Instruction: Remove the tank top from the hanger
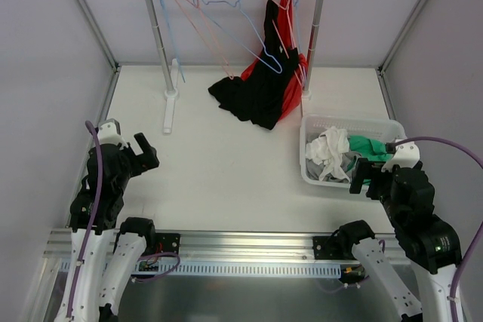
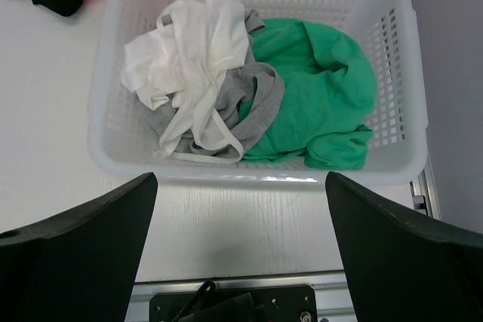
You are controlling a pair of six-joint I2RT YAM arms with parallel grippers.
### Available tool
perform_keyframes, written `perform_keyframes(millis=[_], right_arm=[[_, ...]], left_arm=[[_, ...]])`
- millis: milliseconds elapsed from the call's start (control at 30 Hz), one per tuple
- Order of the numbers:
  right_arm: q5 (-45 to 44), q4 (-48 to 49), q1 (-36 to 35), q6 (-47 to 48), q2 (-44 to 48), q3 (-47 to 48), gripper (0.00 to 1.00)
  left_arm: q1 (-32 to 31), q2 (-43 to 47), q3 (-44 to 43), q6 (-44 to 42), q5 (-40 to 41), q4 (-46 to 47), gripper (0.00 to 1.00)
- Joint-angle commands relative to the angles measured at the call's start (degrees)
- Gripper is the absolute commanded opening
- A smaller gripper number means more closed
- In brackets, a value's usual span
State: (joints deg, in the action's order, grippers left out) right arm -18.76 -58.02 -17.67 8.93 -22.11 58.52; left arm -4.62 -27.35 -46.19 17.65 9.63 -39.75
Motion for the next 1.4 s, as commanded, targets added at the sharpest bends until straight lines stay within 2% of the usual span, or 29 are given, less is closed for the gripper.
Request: perform_keyframes(millis=[0,267,467,867,1367], right_arm=[[-2.33,0.45,-0.52,0.39,0.58,-1.92,0.99],[-1.36,2.82,-0.44,-1.19,-1.45,-3.15,0.99],[-0.76,3.70,-0.43,-1.64,-0.31,-3.94,0.99],[0.04,2.12,-0.43,-0.14,0.05,-3.06,0.99],[-4.18,1.77,-1.84,1.44,1.63,-2.45,1.00]], left_arm=[[-1.70,0.28,0.67,1.51,1.09,0.55,0.99],[-2.14,2.65,1.02,1.86,3.47,0.46,0.99],[-2.14,2.66,1.02,1.60,2.33,0.46,0.99],[-2.50,3.53,0.93,1.42,2.68,0.46,0.99],[-3.11,3.98,1.02,0.81,2.33,0.37,0.99]])
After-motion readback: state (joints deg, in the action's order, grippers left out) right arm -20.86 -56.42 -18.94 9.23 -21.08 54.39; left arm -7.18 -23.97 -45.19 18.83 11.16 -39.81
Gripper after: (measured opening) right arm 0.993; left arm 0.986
